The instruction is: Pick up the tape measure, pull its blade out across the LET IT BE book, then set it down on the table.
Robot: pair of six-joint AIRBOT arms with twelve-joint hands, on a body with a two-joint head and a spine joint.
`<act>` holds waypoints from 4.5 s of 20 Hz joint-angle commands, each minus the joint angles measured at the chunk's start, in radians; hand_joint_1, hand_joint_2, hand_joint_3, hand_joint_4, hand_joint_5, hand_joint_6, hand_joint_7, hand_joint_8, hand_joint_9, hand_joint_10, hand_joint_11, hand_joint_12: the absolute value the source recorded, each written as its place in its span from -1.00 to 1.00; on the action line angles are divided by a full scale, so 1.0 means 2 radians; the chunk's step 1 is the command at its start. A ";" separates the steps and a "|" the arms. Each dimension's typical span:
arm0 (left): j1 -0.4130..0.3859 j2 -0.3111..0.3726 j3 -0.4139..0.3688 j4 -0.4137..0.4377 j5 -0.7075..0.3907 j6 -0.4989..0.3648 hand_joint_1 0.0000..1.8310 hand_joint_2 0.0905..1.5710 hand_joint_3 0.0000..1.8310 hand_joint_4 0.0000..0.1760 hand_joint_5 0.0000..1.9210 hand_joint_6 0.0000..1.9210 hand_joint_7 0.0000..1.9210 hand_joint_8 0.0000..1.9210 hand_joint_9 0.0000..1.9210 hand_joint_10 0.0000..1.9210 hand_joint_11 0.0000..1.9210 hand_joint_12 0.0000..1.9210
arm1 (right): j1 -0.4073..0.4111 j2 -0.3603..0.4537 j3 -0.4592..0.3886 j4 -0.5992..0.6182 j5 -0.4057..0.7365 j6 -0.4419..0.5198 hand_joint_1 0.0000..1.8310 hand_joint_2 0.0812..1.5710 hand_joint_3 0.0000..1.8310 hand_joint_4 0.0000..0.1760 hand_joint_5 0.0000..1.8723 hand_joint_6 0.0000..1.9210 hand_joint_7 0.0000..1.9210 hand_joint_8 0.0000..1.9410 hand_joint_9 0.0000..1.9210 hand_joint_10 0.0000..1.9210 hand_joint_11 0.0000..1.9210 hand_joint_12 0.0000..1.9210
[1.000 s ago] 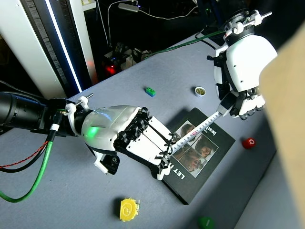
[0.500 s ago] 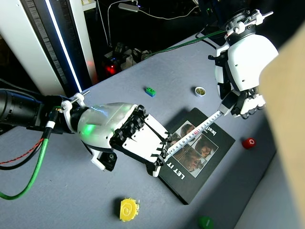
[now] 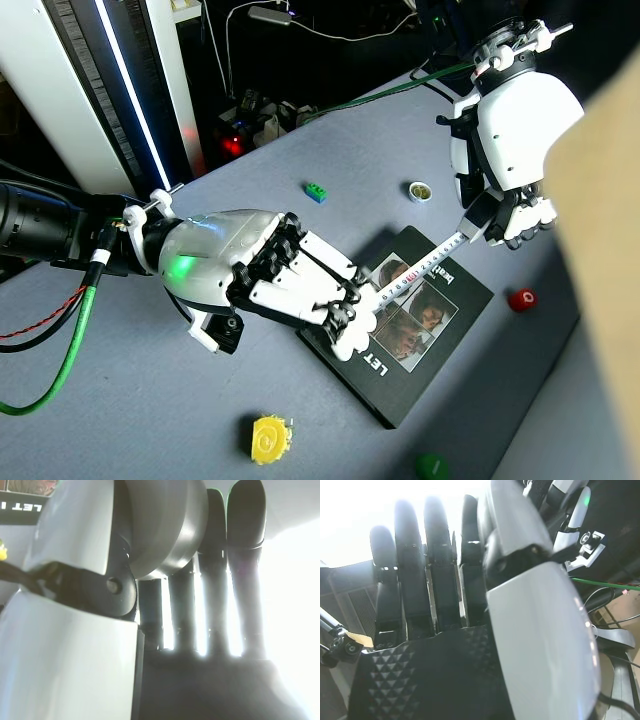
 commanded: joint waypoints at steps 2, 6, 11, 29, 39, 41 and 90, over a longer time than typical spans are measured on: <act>-0.009 0.004 -0.001 0.041 -0.010 0.004 0.51 0.34 -1.00 -1.00 0.10 -0.35 0.12 -0.07 -0.05 0.29 -0.07 0.08 | 0.007 0.005 -0.006 -0.006 0.045 0.008 0.09 0.32 -1.00 -1.00 -0.24 -0.98 -0.16 -1.00 -0.29 -0.88 -0.77 0.22; -0.008 0.004 -0.001 0.041 -0.010 0.004 0.51 0.34 -1.00 -1.00 0.10 -0.34 0.12 -0.07 -0.05 0.29 -0.07 0.08 | 0.018 0.028 -0.030 0.053 -0.001 0.064 0.08 0.31 -1.00 -1.00 -0.25 -1.00 -0.20 -1.00 -0.30 -0.91 -0.77 0.22; -0.008 0.004 -0.001 0.041 -0.010 0.004 0.51 0.34 -1.00 -1.00 0.09 -0.34 0.14 -0.08 -0.06 0.30 -0.07 0.08 | 0.029 0.059 -0.064 0.084 -0.046 0.108 0.08 0.32 -1.00 -1.00 -0.25 -0.99 -0.20 -1.00 -0.29 -0.91 -0.77 0.23; -0.009 0.006 -0.004 0.041 -0.007 0.004 0.51 0.34 -1.00 -1.00 0.11 -0.37 0.12 -0.06 -0.05 0.28 -0.07 0.05 | 0.153 0.111 -0.097 0.223 -0.238 0.040 0.08 0.32 -1.00 -1.00 -0.16 -0.97 -0.09 -0.97 -0.21 -0.90 -0.72 0.24; -0.010 0.006 -0.005 0.041 -0.007 0.004 0.51 0.34 -1.00 -1.00 0.11 -0.37 0.12 -0.05 -0.07 0.30 -0.07 0.07 | 0.267 0.117 -0.104 0.444 -0.361 -0.123 0.09 0.33 -1.00 -1.00 -0.15 -0.98 -0.09 -0.98 -0.21 -0.91 -0.73 0.25; -0.010 0.006 -0.005 0.041 -0.007 0.004 0.51 0.34 -1.00 -1.00 0.12 -0.37 0.12 -0.05 -0.07 0.30 -0.07 0.07 | 0.276 0.115 -0.104 0.455 -0.373 -0.141 0.09 0.33 -1.00 -1.00 -0.15 -0.98 -0.09 -0.98 -0.21 -0.91 -0.73 0.25; -0.014 0.010 -0.008 0.039 -0.002 0.004 0.51 0.34 -1.00 -1.00 0.15 -0.41 0.12 -0.06 -0.05 0.29 -0.06 0.04 | 0.305 0.096 -0.118 0.537 -0.325 -0.259 0.10 0.33 -1.00 -1.00 -0.08 -0.98 -0.04 -0.99 -0.16 -0.92 -0.69 0.25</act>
